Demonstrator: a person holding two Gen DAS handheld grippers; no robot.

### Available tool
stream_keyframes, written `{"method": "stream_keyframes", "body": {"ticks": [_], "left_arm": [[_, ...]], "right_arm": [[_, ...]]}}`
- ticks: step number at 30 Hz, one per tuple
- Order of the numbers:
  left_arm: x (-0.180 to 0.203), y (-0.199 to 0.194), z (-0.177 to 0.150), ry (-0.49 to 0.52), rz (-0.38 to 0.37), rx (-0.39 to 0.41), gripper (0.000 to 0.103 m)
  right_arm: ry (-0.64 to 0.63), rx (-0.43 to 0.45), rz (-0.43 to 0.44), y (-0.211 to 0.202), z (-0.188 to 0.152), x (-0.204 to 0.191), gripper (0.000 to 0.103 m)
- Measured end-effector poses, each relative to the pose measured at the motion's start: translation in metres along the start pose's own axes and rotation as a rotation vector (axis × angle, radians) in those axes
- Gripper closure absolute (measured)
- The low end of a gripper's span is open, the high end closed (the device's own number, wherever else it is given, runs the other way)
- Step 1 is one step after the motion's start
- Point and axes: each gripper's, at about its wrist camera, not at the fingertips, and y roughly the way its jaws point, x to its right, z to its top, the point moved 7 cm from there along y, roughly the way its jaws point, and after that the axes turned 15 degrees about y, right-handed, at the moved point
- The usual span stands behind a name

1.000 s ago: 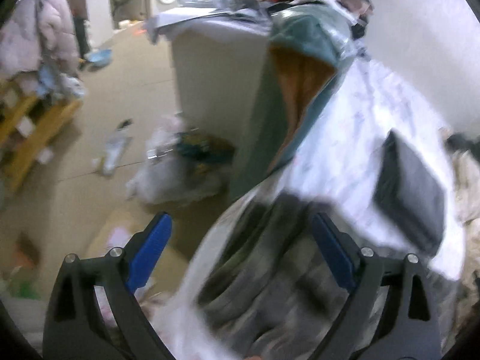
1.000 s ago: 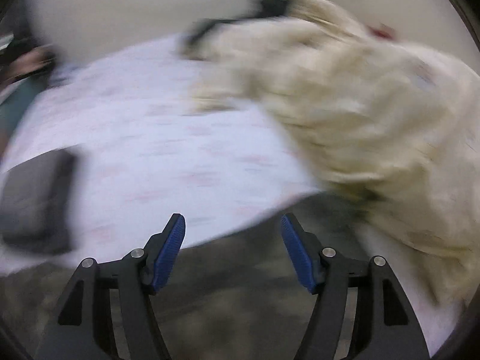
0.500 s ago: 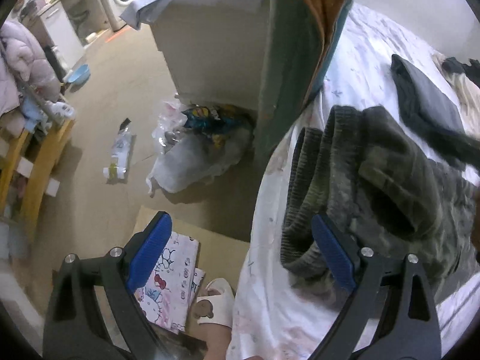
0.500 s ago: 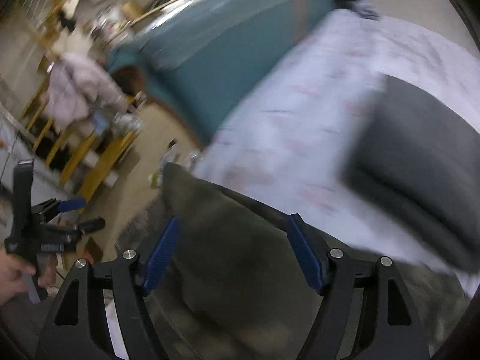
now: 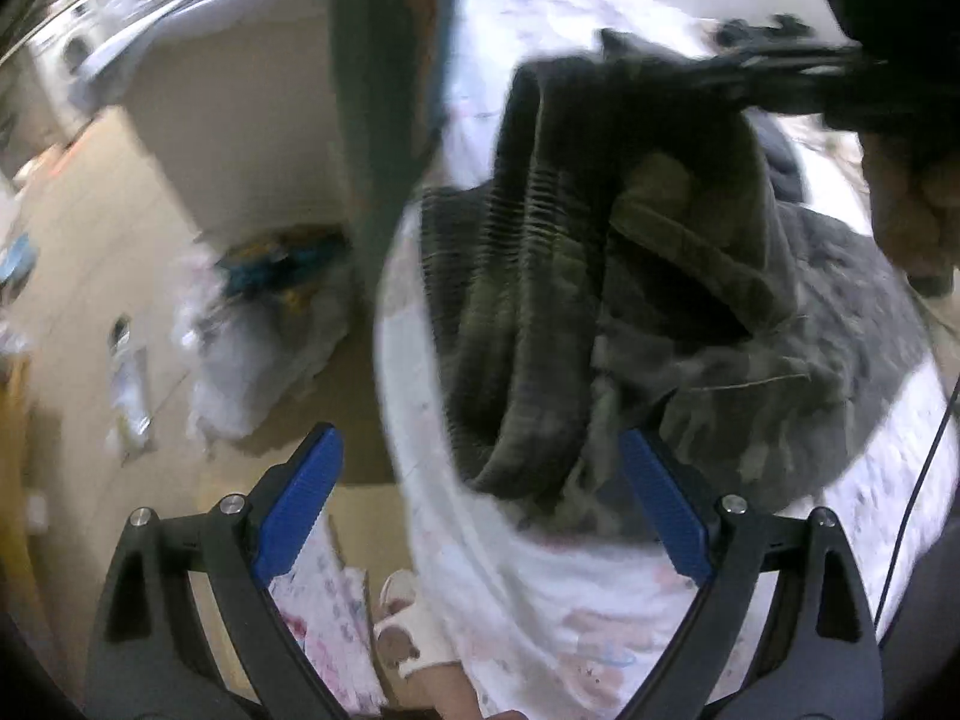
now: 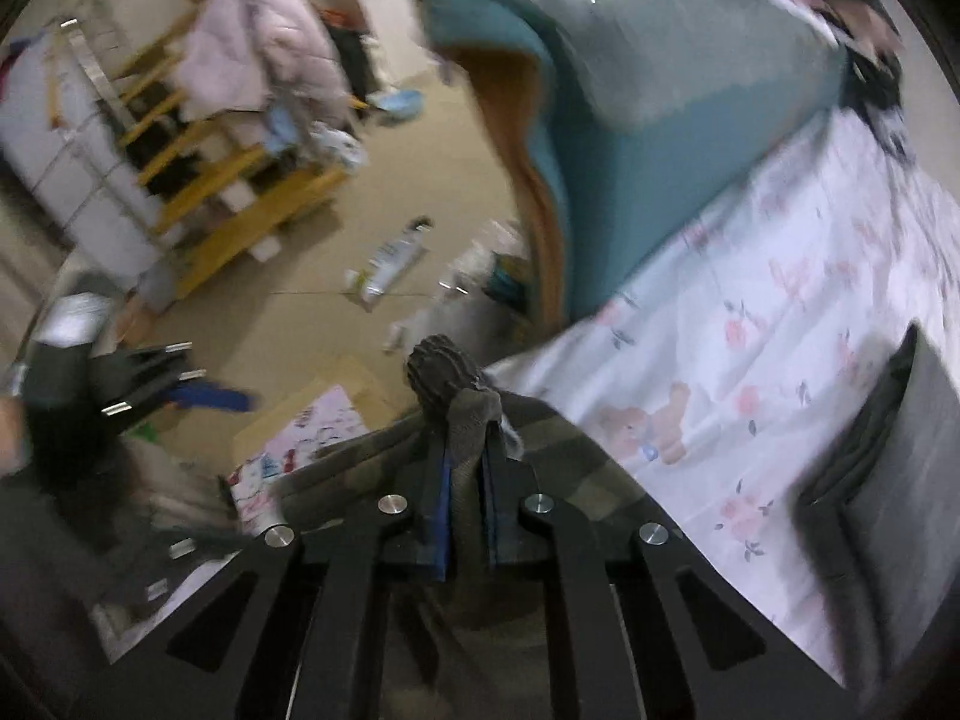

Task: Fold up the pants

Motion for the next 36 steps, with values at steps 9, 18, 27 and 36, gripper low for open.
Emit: {"method": "stream_keyframes", "body": {"ticks": [9, 18, 27, 36], "left_arm": [[0.008, -0.002, 0.039, 0.253, -0.247, 0.226, 0.011], [0.018, 0.004, 0.037, 0.167, -0.445, 0.201, 0.087], [-0.01, 0.041, 0.017, -0.168, -0.456, 0.056, 0.087], [-0.015, 0.025, 0.015, -0.194, -0.194, -0.03, 0.052]], "right_arm": [[-0.092, -0.037, 0.145, -0.054, -0.022, -0.046, 0.095], [-0.07, -0.056, 0.067, -0.005, 0.0, -0.02, 0.096], [-0.079, -0.127, -0.132, 0.115, 0.009, 0.023, 0.099], [0.049, 0.056, -0.394, 0.083, 0.004, 0.062, 0.1]]}}
